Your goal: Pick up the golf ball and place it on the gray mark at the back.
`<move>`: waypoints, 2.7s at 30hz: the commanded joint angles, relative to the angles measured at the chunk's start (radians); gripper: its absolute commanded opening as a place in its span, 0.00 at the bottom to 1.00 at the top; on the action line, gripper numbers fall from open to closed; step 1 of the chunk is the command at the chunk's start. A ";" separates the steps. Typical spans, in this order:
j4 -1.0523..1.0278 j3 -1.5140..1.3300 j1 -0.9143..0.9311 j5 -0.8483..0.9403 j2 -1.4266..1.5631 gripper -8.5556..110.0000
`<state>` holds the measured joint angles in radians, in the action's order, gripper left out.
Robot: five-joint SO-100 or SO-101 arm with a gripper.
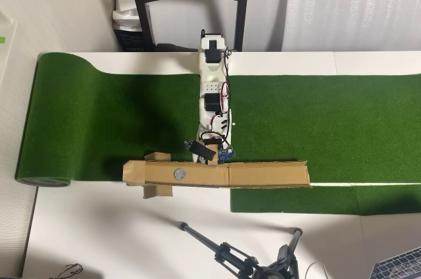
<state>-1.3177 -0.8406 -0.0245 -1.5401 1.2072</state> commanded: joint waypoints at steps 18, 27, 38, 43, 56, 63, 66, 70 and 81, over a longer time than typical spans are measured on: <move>0.018 0.175 0.167 0.186 -0.066 0.33; 0.103 0.173 0.183 0.175 -0.129 0.33; 0.104 0.183 0.175 0.178 -0.186 0.33; 0.104 0.183 0.172 0.173 -0.186 0.33; 0.104 0.183 0.170 0.186 -0.186 0.36; 0.103 0.183 0.170 0.186 -0.186 0.43; 0.103 0.183 0.170 0.186 -0.186 0.43; 0.103 0.183 0.158 0.186 -0.186 0.43; 0.089 0.183 0.153 0.186 -0.184 0.43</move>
<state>-1.2425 -0.7578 0.1319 -1.3622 0.9741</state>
